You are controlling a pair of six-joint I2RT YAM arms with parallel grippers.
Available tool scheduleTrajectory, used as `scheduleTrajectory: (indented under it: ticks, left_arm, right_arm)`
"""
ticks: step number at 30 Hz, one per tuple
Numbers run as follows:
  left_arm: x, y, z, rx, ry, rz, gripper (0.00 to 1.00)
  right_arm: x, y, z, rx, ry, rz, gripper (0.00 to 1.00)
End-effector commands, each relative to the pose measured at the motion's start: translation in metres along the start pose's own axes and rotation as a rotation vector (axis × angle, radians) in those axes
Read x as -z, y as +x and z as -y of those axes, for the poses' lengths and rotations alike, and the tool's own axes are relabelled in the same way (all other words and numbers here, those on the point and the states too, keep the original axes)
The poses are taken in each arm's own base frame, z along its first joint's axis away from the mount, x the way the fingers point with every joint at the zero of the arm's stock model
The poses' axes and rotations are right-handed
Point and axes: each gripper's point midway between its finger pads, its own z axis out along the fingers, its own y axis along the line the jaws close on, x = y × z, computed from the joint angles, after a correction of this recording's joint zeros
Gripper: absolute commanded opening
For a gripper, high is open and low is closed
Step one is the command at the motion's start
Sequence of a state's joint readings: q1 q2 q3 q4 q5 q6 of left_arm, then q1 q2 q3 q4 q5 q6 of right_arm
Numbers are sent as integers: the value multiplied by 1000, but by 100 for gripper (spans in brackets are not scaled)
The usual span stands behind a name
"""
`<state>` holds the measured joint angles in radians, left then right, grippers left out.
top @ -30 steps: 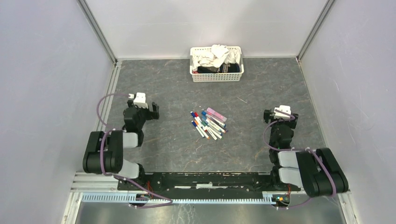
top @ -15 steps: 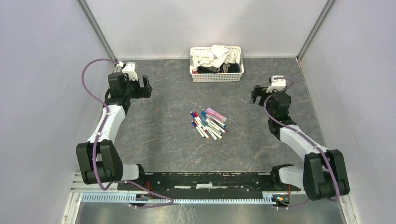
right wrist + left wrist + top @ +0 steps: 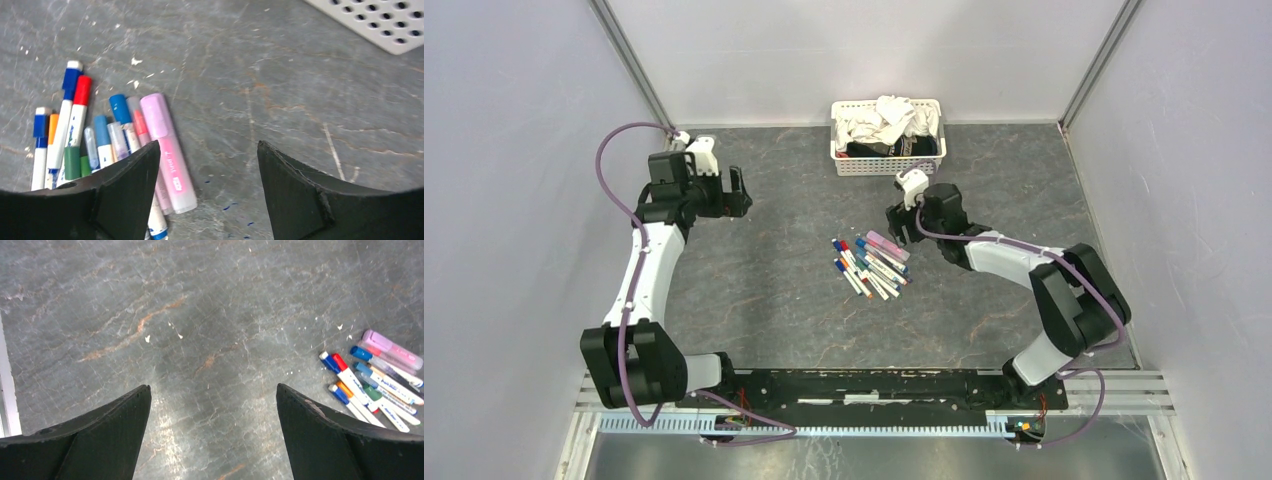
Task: Open the pen caps
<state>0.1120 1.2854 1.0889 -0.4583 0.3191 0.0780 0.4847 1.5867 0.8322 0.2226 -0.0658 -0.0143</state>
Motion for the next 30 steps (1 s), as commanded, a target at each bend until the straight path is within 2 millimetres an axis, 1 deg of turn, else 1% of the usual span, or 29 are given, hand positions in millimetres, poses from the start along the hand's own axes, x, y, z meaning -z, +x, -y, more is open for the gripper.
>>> scheduleTrajectory:
  ticks: [1, 4, 9, 15, 18, 25, 30]
  left_arm:
    - [16, 3, 5, -69, 24, -14, 100]
    - [19, 7, 8, -86, 37, -25, 100]
    - [26, 10, 17, -108, 83, -34, 100]
    - [33, 12, 26, -121, 127, -32, 100]
    - [36, 11, 31, -128, 150, -33, 100]
    - [38, 11, 35, -138, 175, -31, 100]
    - [41, 9, 40, -141, 200, -30, 100]
  right_arm:
    - [-8, -1, -16, 63, -55, -15, 74]
    - [-12, 7, -25, 74, -86, -36, 70]
    - [-15, 22, -33, 86, -106, -71, 65]
    - [-19, 37, -34, 86, -106, -109, 62]
    - [-19, 44, -38, 90, -114, -125, 61]
    - [-16, 64, -42, 99, -110, -159, 60]
    - [-15, 78, -37, 100, -74, -181, 57]
